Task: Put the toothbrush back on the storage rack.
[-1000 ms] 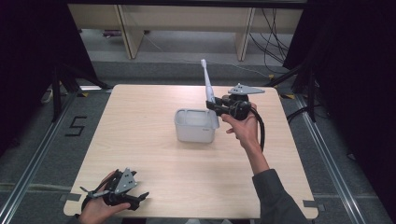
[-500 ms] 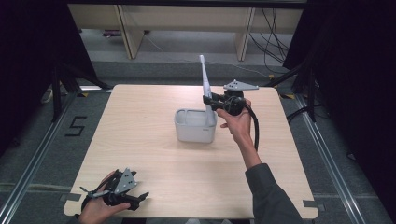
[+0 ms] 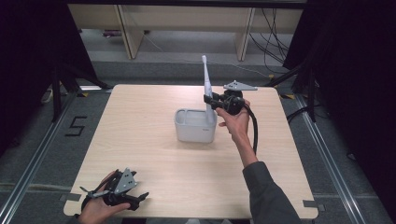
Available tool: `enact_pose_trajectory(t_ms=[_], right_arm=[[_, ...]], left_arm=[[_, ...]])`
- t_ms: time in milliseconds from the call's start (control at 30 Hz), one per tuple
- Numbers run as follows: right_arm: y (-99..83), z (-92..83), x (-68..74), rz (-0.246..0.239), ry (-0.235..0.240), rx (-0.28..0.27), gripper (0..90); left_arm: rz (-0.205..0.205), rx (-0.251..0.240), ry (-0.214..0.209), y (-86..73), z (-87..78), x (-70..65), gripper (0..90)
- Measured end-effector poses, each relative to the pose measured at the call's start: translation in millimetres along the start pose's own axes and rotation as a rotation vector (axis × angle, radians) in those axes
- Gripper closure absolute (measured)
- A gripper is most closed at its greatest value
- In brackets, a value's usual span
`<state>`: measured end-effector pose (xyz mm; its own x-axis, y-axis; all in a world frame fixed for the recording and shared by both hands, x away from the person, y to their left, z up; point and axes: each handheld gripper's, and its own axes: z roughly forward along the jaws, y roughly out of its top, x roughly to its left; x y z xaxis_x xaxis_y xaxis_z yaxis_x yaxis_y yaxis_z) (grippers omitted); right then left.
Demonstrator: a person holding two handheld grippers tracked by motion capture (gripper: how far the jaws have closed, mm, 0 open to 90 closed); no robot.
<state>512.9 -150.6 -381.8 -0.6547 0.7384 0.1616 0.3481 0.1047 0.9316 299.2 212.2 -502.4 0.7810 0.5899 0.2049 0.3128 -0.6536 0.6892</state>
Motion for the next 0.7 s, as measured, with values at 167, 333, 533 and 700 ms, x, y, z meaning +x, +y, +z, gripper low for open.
enact_pose_trajectory(t_ms=[167,333,533,700], right_arm=[[-5.4,2.0,-3.5,0.010,0.000,0.014,66.3],[-11.1,2.7,-6.5,0.028,0.000,0.009,66.3],[-14.3,1.5,-6.1,0.004,-0.001,0.024,66.4],[-16.4,-2.0,-5.8,-0.006,-0.002,0.032,66.5]], left_arm=[[0.000,-0.001,0.002,-0.1,0.0,-0.2,15.7],[0.002,0.002,0.002,0.0,0.1,-0.4,15.7],[0.007,0.006,-0.007,0.1,0.4,-0.4,15.7],[0.005,0.004,-0.006,0.0,0.5,-0.5,15.7]])
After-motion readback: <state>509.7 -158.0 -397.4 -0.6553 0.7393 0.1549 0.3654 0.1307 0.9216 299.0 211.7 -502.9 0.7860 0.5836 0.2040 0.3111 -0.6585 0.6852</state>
